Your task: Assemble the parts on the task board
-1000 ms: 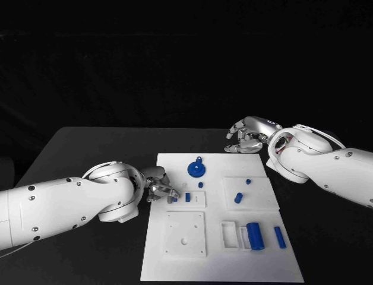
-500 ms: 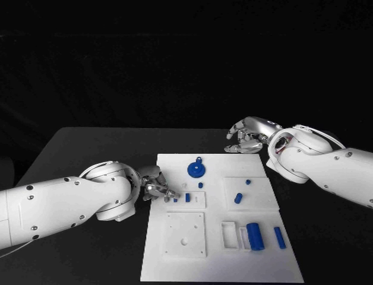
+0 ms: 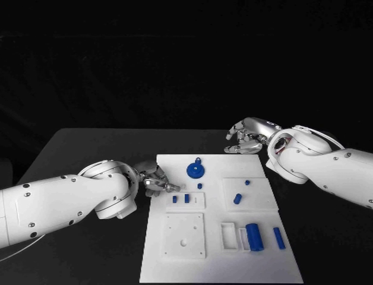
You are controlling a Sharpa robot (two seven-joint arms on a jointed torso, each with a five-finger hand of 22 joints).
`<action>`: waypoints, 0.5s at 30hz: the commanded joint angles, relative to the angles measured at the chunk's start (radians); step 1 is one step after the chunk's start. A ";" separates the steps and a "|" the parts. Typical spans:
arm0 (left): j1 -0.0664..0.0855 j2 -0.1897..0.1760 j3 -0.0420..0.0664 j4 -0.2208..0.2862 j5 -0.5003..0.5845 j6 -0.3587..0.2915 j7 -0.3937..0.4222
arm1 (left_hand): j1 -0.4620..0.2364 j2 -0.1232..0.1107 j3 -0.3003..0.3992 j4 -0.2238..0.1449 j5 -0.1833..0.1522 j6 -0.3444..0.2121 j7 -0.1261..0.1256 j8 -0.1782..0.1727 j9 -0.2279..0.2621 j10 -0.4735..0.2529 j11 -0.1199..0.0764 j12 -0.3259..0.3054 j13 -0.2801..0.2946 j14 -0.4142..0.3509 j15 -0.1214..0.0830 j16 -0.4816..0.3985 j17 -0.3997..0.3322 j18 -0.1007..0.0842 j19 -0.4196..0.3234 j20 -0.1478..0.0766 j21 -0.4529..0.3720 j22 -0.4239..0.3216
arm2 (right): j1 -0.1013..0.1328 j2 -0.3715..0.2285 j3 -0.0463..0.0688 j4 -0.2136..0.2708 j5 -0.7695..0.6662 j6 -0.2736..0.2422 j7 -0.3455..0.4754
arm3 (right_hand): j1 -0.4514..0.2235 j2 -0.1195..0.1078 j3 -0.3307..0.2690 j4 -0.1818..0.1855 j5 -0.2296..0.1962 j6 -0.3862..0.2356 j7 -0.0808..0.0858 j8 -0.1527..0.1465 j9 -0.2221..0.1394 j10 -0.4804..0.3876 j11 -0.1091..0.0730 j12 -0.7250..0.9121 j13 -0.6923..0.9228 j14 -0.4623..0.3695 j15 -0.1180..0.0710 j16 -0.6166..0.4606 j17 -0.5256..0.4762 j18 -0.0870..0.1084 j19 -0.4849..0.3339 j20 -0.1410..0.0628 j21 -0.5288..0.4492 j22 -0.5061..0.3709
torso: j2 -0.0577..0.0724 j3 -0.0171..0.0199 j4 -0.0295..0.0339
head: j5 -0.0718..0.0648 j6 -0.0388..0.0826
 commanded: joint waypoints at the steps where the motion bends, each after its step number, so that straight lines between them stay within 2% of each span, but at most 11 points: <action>1: 0.000 -0.006 0.008 0.006 0.050 -0.073 0.051 | 0.016 0.002 0.004 0.001 -0.003 -0.009 0.001 -0.002 -0.001 -0.005 0.003 -0.017 -0.009 -0.004 0.008 -0.012 -0.008 -0.016 -0.006 -0.146 -0.009 -0.002 | 0.000 -0.001 0.000 0.000 -0.002 0.008 0.009 | 0.004 0.001 -0.001 0.007 0.006 -0.010 0.017 0.006 0.001 -0.006 -0.003 0.005 -0.001 0.001 -0.001 -0.006 -0.001 0.048 0.003 -0.006 -0.004 0.014 | 0.001 0.0002 -0.0002 | -0.002 0.001; 4: 0.000 -0.010 0.019 0.007 0.053 -0.112 0.085 | 0.035 0.003 0.007 0.000 -0.002 -0.015 0.006 0.000 -0.003 -0.021 0.008 -0.049 -0.024 -0.020 0.020 -0.036 -0.021 -0.023 -0.020 -0.140 -0.026 -0.007 | 0.000 -0.002 0.000 -0.001 -0.001 0.006 0.011 | 0.003 0.001 -0.001 0.007 0.006 -0.010 0.017 0.006 0.001 -0.006 -0.003 0.005 -0.001 0.001 -0.001 -0.006 -0.001 0.048 0.003 -0.006 -0.004 0.014 | 0.000 0.0006 0.0011 | -0.003 0.003; 6: 0.000 -0.011 0.021 0.008 0.063 -0.146 0.132 | 0.086 0.011 0.024 -0.024 0.000 -0.026 0.017 -0.002 -0.005 -0.062 0.020 -0.099 -0.048 -0.060 0.046 -0.081 -0.041 -0.037 -0.057 -0.125 -0.057 -0.017 | 0.000 -0.002 0.000 -0.002 0.002 0.004 0.013 | 0.003 0.001 -0.001 0.007 0.006 -0.010 0.017 0.006 0.001 -0.006 -0.003 0.005 -0.001 0.001 -0.001 -0.006 -0.001 0.048 0.003 -0.006 -0.004 0.014 | -0.001 0.0008 0.0024 | -0.004 0.005; 7: 0.000 -0.010 0.021 0.008 0.063 -0.158 0.159 | 0.118 0.017 0.035 -0.042 0.016 -0.035 0.024 -0.004 -0.007 -0.078 0.028 -0.123 -0.058 -0.076 0.060 -0.100 -0.050 -0.045 -0.075 -0.114 -0.071 -0.020 | 0.000 -0.002 0.000 -0.003 0.003 0.004 0.014 | 0.003 0.001 -0.001 0.007 0.006 -0.010 0.017 0.006 0.001 -0.006 -0.003 0.005 -0.001 0.001 -0.001 -0.006 -0.001 0.048 0.003 -0.006 -0.004 0.014 | -0.001 0.0007 0.0028 | -0.005 0.006; 8: 0.000 -0.010 0.021 0.007 0.072 -0.167 0.195 | 0.157 0.025 0.046 -0.067 0.037 -0.051 0.035 -0.013 -0.015 -0.101 0.041 -0.153 -0.072 -0.100 0.077 -0.126 -0.062 -0.053 -0.096 -0.098 -0.087 -0.024 | 0.000 -0.002 0.000 -0.005 0.004 0.003 0.016 | 0.003 0.001 -0.001 0.007 0.006 -0.010 0.017 0.006 0.001 -0.006 -0.003 0.005 -0.001 0.001 -0.001 -0.006 -0.001 0.048 0.003 -0.006 -0.004 0.014 | -0.001 0.0006 0.0028 | -0.005 0.007; 9: 0.000 -0.009 0.021 0.007 0.075 -0.175 0.219 | 0.177 0.030 0.048 -0.083 0.045 -0.058 0.040 -0.018 -0.021 -0.110 0.047 -0.170 -0.080 -0.110 0.088 -0.140 -0.068 -0.056 -0.108 -0.088 -0.096 -0.025 | 0.000 -0.003 0.000 -0.007 0.006 0.003 0.017 | 0.003 0.001 -0.001 0.007 0.006 -0.010 0.017 0.006 0.001 -0.006 -0.003 0.005 -0.001 0.001 -0.001 -0.006 -0.001 0.048 0.003 -0.006 -0.004 0.014 | -0.001 0.0005 0.0030 | -0.007 0.008; 11: 0.000 -0.005 0.021 0.007 0.076 -0.184 0.293 | 0.249 0.046 0.056 -0.142 0.066 -0.077 0.057 -0.029 -0.038 -0.145 0.066 -0.224 -0.104 -0.145 0.119 -0.182 -0.087 -0.061 -0.144 -0.059 -0.118 -0.028 | 0.000 -0.004 0.000 -0.011 0.009 0.002 0.020 | 0.004 0.002 -0.001 0.007 0.006 -0.010 0.016 0.006 0.001 -0.006 -0.003 0.005 -0.001 0.001 -0.001 -0.006 -0.002 0.048 0.003 -0.006 -0.004 0.014 | -0.001 -0.0003 0.0020 | -0.007 0.010; 12: 0.000 -0.002 0.021 0.006 0.074 -0.192 0.328 | 0.274 0.053 0.057 -0.164 0.076 -0.082 0.062 -0.033 -0.045 -0.152 0.072 -0.243 -0.113 -0.150 0.128 -0.194 -0.092 -0.060 -0.150 -0.049 -0.121 -0.027 | 0.000 -0.004 0.000 -0.013 0.011 0.002 0.022 | 0.004 0.002 0.000 0.007 0.006 -0.010 0.016 0.006 0.001 -0.006 -0.003 0.005 -0.002 0.001 -0.001 -0.006 -0.002 0.048 0.003 -0.006 -0.004 0.014 | -0.001 -0.0007 0.0022 | -0.008 0.011; 14: 0.000 0.009 0.021 0.003 0.041 -0.200 0.381 | 0.363 0.069 0.071 -0.249 0.093 -0.096 0.075 -0.045 -0.068 -0.194 0.098 -0.327 -0.151 -0.156 0.145 -0.218 -0.103 -0.051 -0.162 -0.031 -0.127 -0.023 | 0.000 -0.004 0.000 -0.020 0.014 0.000 0.025 | 0.005 0.002 0.000 0.007 0.007 -0.010 0.016 0.006 0.001 -0.006 -0.003 0.005 -0.002 0.001 -0.001 -0.006 -0.002 0.048 0.003 -0.006 -0.004 0.014 | -0.001 -0.0005 0.0017 | -0.007 0.014; 15: 0.000 0.012 0.021 0.002 0.031 -0.200 0.391 | 0.375 0.072 0.072 -0.263 0.092 -0.097 0.078 -0.046 -0.072 -0.194 0.104 -0.343 -0.158 -0.155 0.147 -0.219 -0.104 -0.051 -0.162 -0.027 -0.126 -0.021 | 0.000 -0.004 0.000 -0.021 0.014 -0.001 0.026 | 0.005 0.002 0.000 0.007 0.007 -0.010 0.016 0.006 0.001 -0.006 -0.003 0.005 -0.002 0.001 -0.001 -0.006 -0.002 0.048 0.003 -0.006 -0.004 0.014 | -0.002 -0.0006 0.0018 | -0.007 0.014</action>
